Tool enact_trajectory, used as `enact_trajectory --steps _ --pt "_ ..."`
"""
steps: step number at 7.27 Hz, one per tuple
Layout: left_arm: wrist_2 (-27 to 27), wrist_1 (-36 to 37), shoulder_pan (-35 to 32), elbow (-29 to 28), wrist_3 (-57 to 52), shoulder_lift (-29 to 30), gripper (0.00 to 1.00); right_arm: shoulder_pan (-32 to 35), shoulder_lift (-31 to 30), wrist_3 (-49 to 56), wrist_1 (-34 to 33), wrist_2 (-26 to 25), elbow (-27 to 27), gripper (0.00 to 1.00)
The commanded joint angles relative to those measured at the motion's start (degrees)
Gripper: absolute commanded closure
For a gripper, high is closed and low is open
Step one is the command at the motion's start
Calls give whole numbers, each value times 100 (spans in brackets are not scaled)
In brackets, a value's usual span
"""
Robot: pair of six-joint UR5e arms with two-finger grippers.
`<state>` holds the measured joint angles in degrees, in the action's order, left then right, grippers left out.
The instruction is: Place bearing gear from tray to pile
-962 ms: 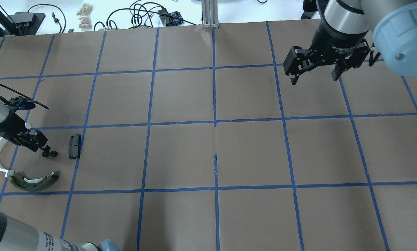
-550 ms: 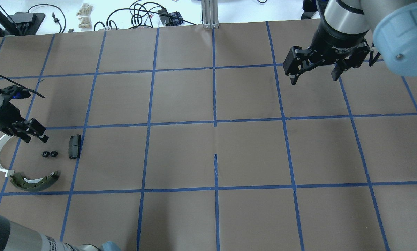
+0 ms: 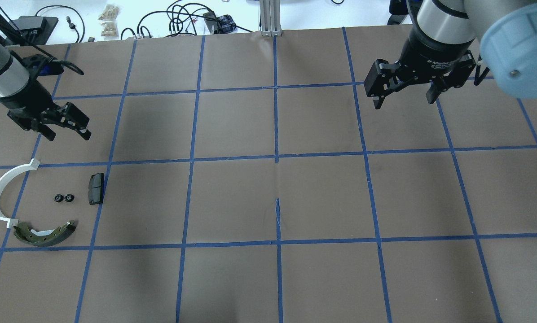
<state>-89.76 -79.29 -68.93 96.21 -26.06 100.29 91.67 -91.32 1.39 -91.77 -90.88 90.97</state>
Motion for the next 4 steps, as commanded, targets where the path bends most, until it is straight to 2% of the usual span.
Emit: enact_trajectory --steps 1,4 --pt "-7 -147 -1128 29 547 -630 0 0 0 2 10 -9 0 0" --pt "-6 -761 -1877 73 1356 -1360 0 0 0 2 10 -9 0 0"
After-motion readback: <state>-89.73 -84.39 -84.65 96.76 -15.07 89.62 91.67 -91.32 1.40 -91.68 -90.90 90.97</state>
